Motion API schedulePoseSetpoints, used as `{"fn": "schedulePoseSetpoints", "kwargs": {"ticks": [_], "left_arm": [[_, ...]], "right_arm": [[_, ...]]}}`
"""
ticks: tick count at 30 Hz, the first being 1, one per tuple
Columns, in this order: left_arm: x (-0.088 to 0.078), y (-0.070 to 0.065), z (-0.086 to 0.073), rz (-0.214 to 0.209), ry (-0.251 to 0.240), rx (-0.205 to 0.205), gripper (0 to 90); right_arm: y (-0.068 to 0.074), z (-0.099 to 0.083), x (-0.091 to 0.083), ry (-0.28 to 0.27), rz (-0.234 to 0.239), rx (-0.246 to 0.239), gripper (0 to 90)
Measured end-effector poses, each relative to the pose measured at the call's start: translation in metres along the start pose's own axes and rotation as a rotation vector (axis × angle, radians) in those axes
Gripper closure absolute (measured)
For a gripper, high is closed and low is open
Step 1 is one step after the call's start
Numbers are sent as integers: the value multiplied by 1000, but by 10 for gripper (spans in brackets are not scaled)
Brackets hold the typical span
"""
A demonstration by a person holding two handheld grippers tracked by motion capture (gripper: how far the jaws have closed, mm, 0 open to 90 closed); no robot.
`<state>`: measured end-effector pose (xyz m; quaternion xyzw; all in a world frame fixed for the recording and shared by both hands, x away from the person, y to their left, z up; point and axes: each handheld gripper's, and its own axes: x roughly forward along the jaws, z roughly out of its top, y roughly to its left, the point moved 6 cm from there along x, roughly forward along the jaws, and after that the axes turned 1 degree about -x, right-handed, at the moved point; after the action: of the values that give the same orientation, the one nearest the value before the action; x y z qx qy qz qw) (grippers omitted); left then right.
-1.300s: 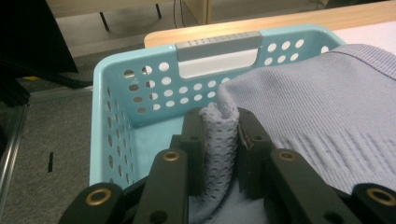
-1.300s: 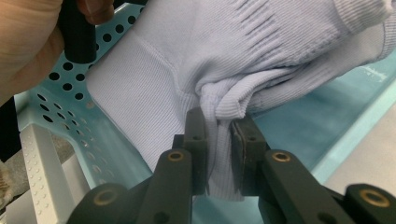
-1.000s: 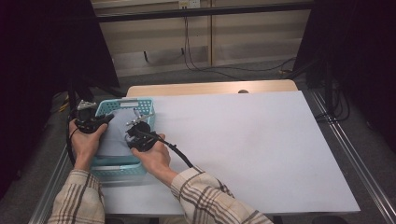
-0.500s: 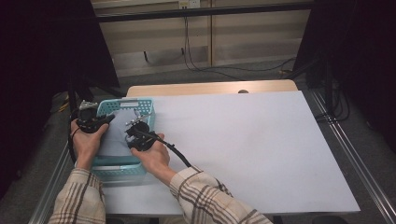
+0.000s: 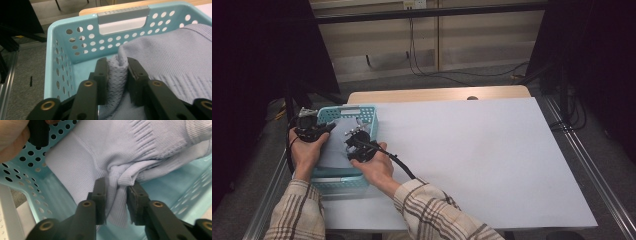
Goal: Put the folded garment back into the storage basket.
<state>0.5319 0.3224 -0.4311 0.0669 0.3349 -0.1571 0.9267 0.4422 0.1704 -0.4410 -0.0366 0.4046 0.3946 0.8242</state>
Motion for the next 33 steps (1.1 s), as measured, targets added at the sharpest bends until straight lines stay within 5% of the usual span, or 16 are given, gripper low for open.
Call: {"fn": "schedulePoseSetpoints", "kwargs": {"ticks": [4,6,8,13,18,19,20,21,30,33], "left_arm": [[-1,-1,-2,-15,-4,-20,575],[-3,-3,0,-15,-11,7,533],[-4,-5,2,-13,-18,7,510],[-8,-5,6,-20,-51,-18,415],[-17,-7,10,-21,-114,-33,286],[-19,-7,11,-12,-126,-31,249],[-21,-7,11,-6,-137,-23,212],[-23,-7,12,4,-149,-10,190],[-39,-12,14,19,-202,52,111],[-43,-16,15,18,-228,35,70]], "right_arm": [[3,0,0,-15,17,-6,589],[6,2,-4,-30,6,8,495],[3,5,-7,-43,-15,-32,490],[-6,7,-15,-58,-30,2,458],[-12,12,-20,-122,-19,-61,405],[-9,9,-23,-92,-28,3,392],[-14,11,-22,-129,-19,-65,382],[-15,12,-24,-136,-17,-81,373],[-22,11,-35,-182,-8,-84,247],[-25,11,-40,-216,-10,-102,195]]}}
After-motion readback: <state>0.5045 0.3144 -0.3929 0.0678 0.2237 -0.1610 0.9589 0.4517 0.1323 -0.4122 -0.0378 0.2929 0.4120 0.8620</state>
